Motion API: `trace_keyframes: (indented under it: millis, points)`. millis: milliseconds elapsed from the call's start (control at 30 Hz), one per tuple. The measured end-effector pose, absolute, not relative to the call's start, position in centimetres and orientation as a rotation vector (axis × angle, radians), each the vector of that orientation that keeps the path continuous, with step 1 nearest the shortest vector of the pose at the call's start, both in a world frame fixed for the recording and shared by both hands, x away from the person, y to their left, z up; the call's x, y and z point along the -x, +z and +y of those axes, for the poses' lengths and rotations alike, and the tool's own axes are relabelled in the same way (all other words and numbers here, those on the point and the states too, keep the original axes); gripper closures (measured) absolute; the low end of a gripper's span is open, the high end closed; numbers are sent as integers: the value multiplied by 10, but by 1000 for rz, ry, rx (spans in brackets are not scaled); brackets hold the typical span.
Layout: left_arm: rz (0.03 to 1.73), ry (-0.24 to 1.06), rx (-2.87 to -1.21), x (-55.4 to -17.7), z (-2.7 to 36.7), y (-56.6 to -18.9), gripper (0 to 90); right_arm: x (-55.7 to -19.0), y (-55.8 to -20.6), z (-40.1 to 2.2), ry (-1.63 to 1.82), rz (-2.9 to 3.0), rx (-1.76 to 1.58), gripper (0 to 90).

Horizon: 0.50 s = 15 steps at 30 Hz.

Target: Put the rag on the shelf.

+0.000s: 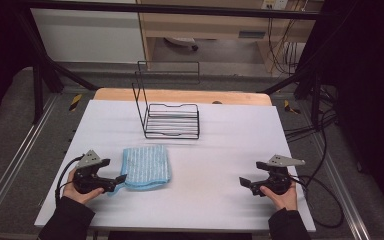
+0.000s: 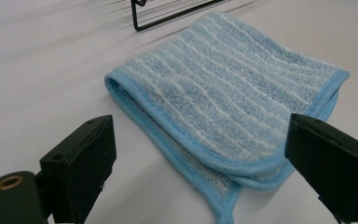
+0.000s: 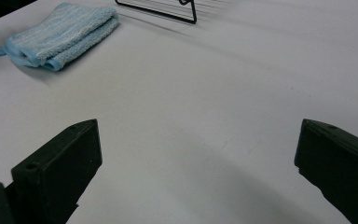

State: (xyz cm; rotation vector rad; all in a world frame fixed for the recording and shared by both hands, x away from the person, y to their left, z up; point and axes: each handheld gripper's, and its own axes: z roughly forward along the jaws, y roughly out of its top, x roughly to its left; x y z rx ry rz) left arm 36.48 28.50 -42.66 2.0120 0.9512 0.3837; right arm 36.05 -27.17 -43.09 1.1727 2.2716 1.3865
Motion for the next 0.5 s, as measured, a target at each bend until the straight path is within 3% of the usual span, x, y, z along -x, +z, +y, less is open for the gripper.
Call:
trace_keyframes:
  millis: [500]
  points:
    - [924,378,-2051,-360,260,-419,119,-361,-432,-270,1342,2285,-1177,12]
